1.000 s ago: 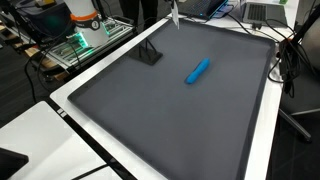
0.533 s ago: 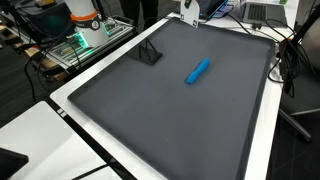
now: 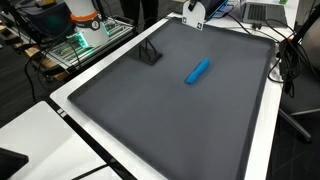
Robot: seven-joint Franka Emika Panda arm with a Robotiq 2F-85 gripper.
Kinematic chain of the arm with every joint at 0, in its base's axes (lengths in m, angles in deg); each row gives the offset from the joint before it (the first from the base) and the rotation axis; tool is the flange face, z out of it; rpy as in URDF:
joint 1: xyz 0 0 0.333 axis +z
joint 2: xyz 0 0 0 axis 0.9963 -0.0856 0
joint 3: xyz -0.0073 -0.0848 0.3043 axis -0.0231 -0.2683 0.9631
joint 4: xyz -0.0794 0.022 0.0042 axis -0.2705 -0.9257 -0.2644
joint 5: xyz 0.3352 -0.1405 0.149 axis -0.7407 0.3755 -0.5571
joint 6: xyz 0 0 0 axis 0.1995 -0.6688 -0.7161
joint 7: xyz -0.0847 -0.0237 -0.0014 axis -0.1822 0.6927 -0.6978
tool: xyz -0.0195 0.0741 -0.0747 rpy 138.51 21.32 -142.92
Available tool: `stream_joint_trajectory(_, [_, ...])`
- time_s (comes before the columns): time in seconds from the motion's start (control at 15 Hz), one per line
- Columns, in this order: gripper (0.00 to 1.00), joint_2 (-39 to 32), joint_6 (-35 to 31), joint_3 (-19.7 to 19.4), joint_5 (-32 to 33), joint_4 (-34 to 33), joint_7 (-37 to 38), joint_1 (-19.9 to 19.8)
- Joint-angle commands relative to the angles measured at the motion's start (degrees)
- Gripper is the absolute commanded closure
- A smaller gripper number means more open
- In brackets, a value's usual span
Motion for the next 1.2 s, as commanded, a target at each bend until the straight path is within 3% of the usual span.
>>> stream_joint_trajectory(0.0, [0.96, 0.0, 0.2, -0.8, -0.2, -0.1, -0.1, 0.7])
stream_joint_trajectory(0.27, [0.99, -1.5, -3.1, -0.7, 1.4, -1.5, -2.2, 1.1])
stream_joint_trajectory(0.73, [0.99, -5.3, -8.8, -1.1, 9.7, -5.0, -9.6, 1.8])
stream_joint_trajectory(1.13, [0.99, -9.4, -12.0, -1.0, 11.8, -6.8, -16.7, 1.7])
